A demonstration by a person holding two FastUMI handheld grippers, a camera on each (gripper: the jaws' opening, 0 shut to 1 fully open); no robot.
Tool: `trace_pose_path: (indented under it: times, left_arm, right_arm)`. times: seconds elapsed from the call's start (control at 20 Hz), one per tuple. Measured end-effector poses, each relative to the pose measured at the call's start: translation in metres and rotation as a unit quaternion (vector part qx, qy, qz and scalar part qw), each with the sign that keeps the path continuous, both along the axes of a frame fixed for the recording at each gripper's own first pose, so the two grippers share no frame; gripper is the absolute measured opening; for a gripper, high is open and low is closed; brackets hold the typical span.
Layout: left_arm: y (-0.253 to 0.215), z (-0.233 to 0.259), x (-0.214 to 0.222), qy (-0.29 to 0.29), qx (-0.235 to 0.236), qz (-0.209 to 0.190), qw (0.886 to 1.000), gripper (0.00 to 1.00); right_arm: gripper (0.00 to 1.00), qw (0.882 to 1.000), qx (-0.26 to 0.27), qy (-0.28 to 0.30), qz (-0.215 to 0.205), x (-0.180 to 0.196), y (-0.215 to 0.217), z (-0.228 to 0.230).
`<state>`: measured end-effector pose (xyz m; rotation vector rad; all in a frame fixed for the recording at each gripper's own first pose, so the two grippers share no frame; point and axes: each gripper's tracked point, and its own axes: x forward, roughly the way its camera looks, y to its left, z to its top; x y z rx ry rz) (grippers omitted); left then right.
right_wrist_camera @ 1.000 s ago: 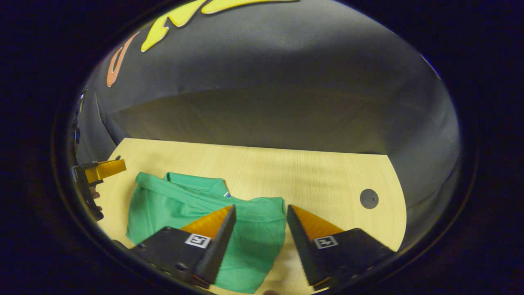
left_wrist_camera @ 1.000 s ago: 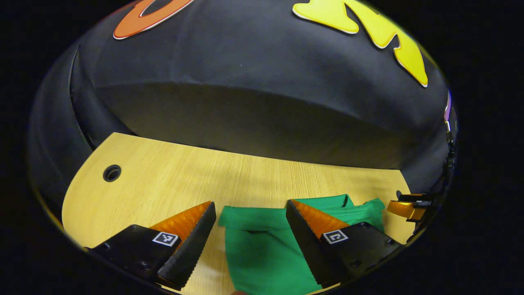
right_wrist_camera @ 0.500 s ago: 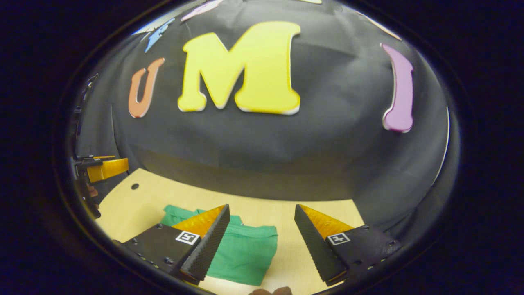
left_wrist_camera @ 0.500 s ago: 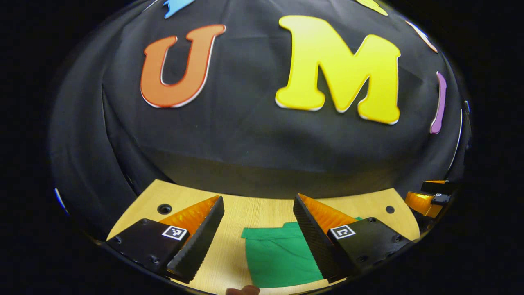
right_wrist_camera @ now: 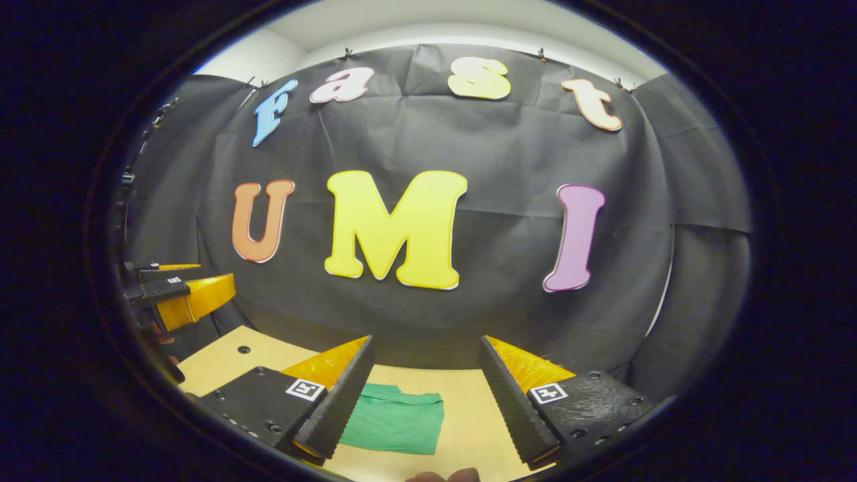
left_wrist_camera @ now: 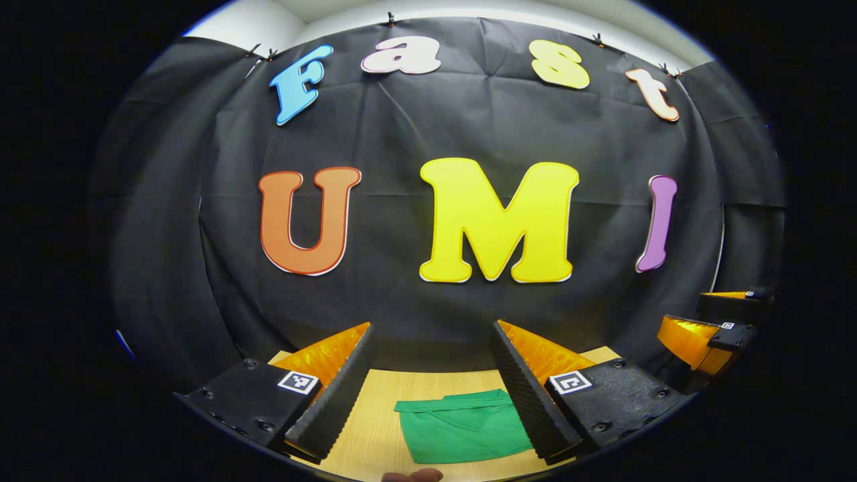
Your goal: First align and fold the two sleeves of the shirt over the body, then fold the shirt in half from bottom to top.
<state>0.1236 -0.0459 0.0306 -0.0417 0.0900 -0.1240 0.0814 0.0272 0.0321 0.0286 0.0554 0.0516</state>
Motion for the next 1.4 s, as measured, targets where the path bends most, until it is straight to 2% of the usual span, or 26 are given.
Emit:
trace_pose_path:
  times: [0.15, 0.2, 0.25, 0.3, 0.45, 0.7, 0.8, 0.9, 0.95, 1.1, 1.2, 1.4]
  left_arm:
    - [-0.004, 0.023, -0.033, -0.032, 0.015, 0.005, 0.999, 1.0]
    - [-0.007, 0.03, -0.043, -0.039, 0.02, 0.009, 0.999, 1.0]
    - [-0.007, 0.036, -0.049, -0.047, 0.026, 0.013, 0.998, 1.0]
    - [-0.011, 0.039, -0.055, -0.049, 0.027, 0.015, 0.998, 1.0]
    - [-0.034, 0.038, -0.071, -0.036, 0.005, 0.021, 0.999, 1.0]
    - [-0.063, 0.036, -0.082, -0.027, -0.021, 0.048, 0.998, 1.0]
    - [-0.069, 0.035, -0.089, -0.031, -0.017, 0.054, 0.998, 1.0]
    - [-0.068, 0.032, -0.093, -0.029, 0.003, 0.067, 0.997, 0.95]
    - [-0.068, 0.03, -0.095, -0.024, 0.006, 0.07, 0.997, 1.0]
    - [-0.078, 0.031, -0.098, -0.021, 0.01, 0.057, 0.998, 1.0]
    - [-0.079, 0.036, -0.099, -0.029, 0.024, 0.054, 0.998, 1.0]
    - [-0.079, 0.035, -0.098, -0.029, 0.009, 0.048, 0.998, 1.0]
  right_arm:
    - [0.97, 1.0, 0.002, -0.015, -0.002, -0.027, -0.002, 0.009]
    - [0.93, 1.0, 0.004, -0.022, -0.002, -0.033, -0.003, 0.012]
    - [0.95, 1.0, 0.008, -0.028, -0.002, -0.038, -0.005, 0.017]
    - [0.93, 0.999, 0.012, -0.032, -0.002, -0.043, -0.008, 0.018]
    - [0.95, 0.999, 0.015, -0.042, 0.011, -0.052, -0.015, 0.022]
    - [0.95, 0.998, 0.033, -0.046, 0.04, -0.047, -0.043, 0.015]
    - [0.95, 0.997, 0.041, -0.048, 0.047, -0.042, -0.055, 0.008]
    - [0.95, 0.997, 0.044, -0.042, 0.049, -0.04, -0.067, 0.001]
    - [0.95, 0.997, 0.044, -0.038, 0.051, -0.04, -0.069, -0.004]
    - [0.98, 0.997, 0.051, -0.038, 0.052, -0.043, -0.071, -0.003]
    - [0.93, 0.997, 0.048, -0.041, 0.051, -0.045, -0.067, -0.002]
    - [0.93, 0.997, 0.054, -0.048, 0.041, -0.05, -0.064, 0.007]
